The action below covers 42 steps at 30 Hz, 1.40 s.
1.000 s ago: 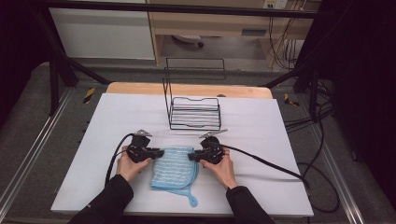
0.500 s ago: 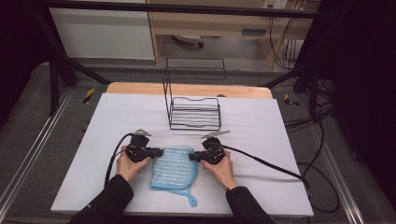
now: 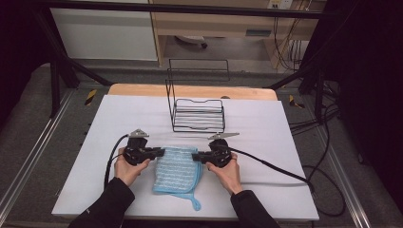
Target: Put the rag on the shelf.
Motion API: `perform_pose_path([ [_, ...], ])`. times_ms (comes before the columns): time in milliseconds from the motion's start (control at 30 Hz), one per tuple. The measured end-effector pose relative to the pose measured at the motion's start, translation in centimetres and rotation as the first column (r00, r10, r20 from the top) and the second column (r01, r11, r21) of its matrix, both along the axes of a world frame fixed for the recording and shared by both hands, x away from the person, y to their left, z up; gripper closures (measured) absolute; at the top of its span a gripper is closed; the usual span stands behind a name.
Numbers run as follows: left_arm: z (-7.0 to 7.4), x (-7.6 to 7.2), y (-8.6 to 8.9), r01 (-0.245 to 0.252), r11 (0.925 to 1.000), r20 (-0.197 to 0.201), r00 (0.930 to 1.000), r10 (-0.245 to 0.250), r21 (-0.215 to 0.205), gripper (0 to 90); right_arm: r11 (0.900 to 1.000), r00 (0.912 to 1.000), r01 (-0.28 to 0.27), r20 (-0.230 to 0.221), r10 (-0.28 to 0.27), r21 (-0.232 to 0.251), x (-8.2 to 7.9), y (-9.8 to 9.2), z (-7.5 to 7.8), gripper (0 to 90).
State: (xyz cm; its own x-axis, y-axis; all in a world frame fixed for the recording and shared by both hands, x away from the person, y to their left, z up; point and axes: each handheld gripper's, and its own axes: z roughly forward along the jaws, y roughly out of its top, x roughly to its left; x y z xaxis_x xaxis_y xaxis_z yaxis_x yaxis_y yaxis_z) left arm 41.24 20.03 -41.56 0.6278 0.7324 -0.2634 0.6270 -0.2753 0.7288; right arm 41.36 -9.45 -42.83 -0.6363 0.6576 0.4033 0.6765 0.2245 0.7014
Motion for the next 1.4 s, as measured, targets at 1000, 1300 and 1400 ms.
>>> perform_pose_path([
  [1000, 4.8, -2.7, -0.2, -0.009, 0.9970, 0.196, 0.9804, 0.025, -0.077, 81.0, 0.997, 0.9740, -0.020, 0.227, 0.001, 0.081, -2.0, -1.5, 5.4, 77.9],
  [1300, 6.0, -3.2, -0.2, -0.014, 0.9954, 0.238, 0.9706, 0.037, -0.095, 81.0, 0.995, 0.9606, -0.027, 0.278, 0.000, 0.094, -2.5, -1.6, 6.5, 77.9],
  [1400, 6.4, -3.2, -0.3, -0.013, 0.9942, 0.247, 0.9682, 0.039, -0.107, 81.0, 0.995, 0.9568, -0.026, 0.291, -0.003, 0.096, -2.7, -1.6, 7.0, 78.0],
])
